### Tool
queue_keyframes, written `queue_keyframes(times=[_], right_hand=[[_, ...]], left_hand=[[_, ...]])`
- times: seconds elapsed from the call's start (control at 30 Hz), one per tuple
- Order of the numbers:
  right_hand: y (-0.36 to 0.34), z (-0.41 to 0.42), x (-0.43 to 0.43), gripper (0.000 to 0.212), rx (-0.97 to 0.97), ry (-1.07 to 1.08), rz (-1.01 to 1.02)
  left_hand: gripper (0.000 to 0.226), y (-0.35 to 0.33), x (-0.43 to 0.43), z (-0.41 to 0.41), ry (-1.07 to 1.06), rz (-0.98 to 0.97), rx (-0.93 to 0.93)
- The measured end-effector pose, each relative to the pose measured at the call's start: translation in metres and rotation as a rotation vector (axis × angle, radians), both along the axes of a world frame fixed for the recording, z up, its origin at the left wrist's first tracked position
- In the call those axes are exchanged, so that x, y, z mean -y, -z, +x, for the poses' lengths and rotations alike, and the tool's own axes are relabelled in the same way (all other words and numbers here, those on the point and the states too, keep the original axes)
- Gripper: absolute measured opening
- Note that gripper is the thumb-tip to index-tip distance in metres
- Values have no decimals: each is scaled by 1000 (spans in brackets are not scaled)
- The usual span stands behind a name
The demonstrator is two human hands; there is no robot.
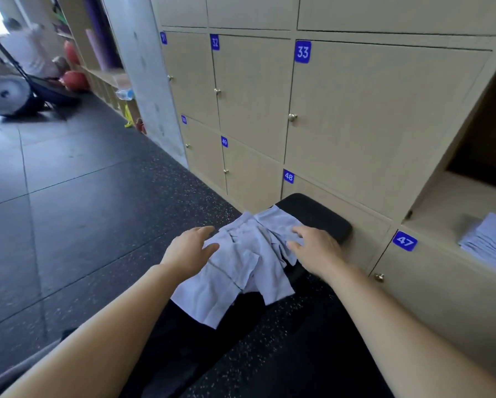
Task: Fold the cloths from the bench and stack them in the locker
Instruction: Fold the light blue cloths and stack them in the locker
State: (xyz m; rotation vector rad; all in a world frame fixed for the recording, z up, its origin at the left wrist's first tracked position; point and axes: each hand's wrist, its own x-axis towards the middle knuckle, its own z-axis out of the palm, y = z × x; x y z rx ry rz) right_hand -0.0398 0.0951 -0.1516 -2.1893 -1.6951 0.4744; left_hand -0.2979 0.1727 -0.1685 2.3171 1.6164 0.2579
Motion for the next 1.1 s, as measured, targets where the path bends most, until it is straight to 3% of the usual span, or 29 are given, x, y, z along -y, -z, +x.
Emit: queue_keyframes(times=[0.17,0.3,0.63,0.83,0.9,1.1], right_hand=[[34,-25,-20,14,-3,-99,-46],[51,-57,-40,33,-36,-171,-81],[77,-148,-85,13,-40,-334,-97],[92,-169,-93,26,-55,-224,-193],[93,-172,-93,17,-138,-175,-211],[86,-171,-93,24,-278,-119,-159]], left_hand=[[47,32,3,-34,-86,-28,63],[42,52,9,-62,-189,-27,103],[16,91,32,-110,-425,-38,136],[45,100,39,-101,-495,-5,43],[42,101,41,-94,-523,-11,47],[23,92,47,-86,-682,-34,214]])
